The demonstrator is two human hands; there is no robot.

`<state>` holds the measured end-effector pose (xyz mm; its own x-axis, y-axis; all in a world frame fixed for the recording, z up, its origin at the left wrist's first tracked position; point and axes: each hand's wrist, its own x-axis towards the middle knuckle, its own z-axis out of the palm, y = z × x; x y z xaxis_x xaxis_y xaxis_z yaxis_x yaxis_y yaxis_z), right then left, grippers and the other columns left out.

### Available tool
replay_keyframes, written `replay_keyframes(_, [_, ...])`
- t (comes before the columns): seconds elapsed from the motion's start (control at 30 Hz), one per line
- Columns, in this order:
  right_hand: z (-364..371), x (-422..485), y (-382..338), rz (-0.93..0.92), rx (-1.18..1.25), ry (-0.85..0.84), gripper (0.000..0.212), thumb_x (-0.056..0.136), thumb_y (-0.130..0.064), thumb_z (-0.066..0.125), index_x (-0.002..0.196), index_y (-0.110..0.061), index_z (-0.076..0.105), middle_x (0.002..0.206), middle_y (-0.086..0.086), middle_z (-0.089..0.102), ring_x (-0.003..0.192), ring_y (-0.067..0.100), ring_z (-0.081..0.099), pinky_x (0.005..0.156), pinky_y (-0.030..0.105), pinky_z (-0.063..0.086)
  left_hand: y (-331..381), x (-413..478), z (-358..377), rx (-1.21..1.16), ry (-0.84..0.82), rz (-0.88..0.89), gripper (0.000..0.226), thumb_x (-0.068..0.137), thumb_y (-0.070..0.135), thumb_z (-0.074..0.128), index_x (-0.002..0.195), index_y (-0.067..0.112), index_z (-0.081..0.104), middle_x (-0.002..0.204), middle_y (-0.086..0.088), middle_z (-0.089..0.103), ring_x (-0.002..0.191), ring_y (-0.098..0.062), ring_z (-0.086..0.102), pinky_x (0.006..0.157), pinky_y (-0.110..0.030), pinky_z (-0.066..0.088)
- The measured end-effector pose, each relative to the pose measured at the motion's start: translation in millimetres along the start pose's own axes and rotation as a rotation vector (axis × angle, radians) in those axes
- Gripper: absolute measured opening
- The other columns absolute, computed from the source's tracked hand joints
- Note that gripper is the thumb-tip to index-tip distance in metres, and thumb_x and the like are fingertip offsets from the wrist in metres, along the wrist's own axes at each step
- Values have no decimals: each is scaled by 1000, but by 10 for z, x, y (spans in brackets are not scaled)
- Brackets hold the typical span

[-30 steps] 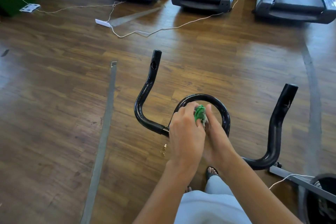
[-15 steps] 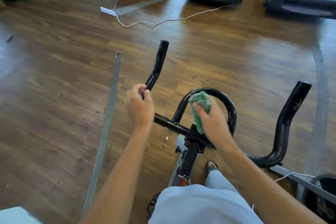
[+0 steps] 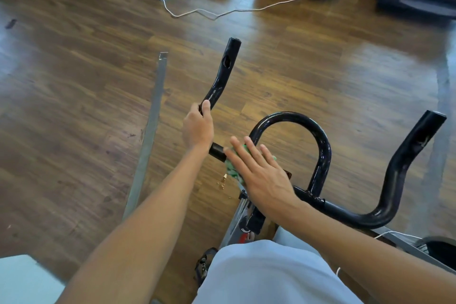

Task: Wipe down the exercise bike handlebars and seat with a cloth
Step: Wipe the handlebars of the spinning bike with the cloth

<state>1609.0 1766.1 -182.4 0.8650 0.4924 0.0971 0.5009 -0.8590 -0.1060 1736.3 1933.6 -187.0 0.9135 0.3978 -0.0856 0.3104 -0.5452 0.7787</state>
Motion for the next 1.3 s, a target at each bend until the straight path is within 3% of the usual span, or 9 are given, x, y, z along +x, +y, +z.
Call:
replay_keyframes(0.23, [-87,-271,143,-31,65,-32,88,87,-15,68,159,-26,19,167,-2,12,154,21,9,123,42,10,-18,-4,-20,4,-3,11,46,101,52,30,104,18,61,85,-4,68,75,-25,68,70,-41,56])
replay_keyframes(0.43, [-627,-434,182,687,1329,163,45,102,-24,52,139,-49,42,135,-8,58,119,18,58,105,47,47,-29,21,-17,-4,18,-26,53,91,66,27,94,25,60,84,-4,68,75,-30,69,71,-47,59])
replay_keyframes(0.53, [-783,-855,120,962,1826,403,38,93,-25,58,130,-28,56,124,4,68,118,29,63,97,49,54,-79,50,4,-7,16,-33,50,89,67,28,90,27,57,84,-6,69,75,-32,69,74,-46,58])
replay_keyframes(0.63, [-775,-1318,-74,1181,2107,349,44,89,-19,55,132,-10,59,122,18,69,108,30,69,83,41,61,-81,63,-24,-5,25,-34,45,100,56,31,96,20,58,82,-6,69,69,-28,69,72,-39,56])
replay_keyframes(0.8, [-425,-1435,-246,1628,2427,350,56,103,-38,37,140,2,51,108,25,71,90,35,72,88,51,49,-87,13,-27,54,8,15,52,103,53,27,114,14,60,93,-7,71,71,-25,69,61,-27,42])
replay_keyframes(0.9, [-286,-1102,-113,1453,3058,448,90,95,-56,24,142,21,31,127,49,45,133,56,39,121,58,14,-84,7,-15,46,14,12,53,103,53,28,116,12,59,96,-10,71,71,-27,70,61,-27,42])
replay_keyframes(1.0, [-259,-942,-23,1463,2907,915,61,81,-30,43,135,-5,58,134,21,61,137,33,47,121,46,22,-80,-7,-20,35,24,9,53,103,51,28,117,11,59,96,-12,71,67,-27,68,58,-24,39])
replay_keyframes(1.2, [-178,-1023,-24,1277,2859,935,51,104,-35,27,133,-6,57,123,23,67,121,36,56,99,47,41,-55,-20,2,21,24,14,50,104,47,30,116,8,59,93,-12,70,68,-28,67,41,-6,35])
replay_keyframes(1.3, [-142,-953,-25,1315,2836,980,49,104,-31,29,137,-6,55,130,22,64,128,36,54,114,49,33,-57,-20,-9,23,32,14,50,104,48,30,114,9,60,89,-10,70,66,-27,67,43,-9,33])
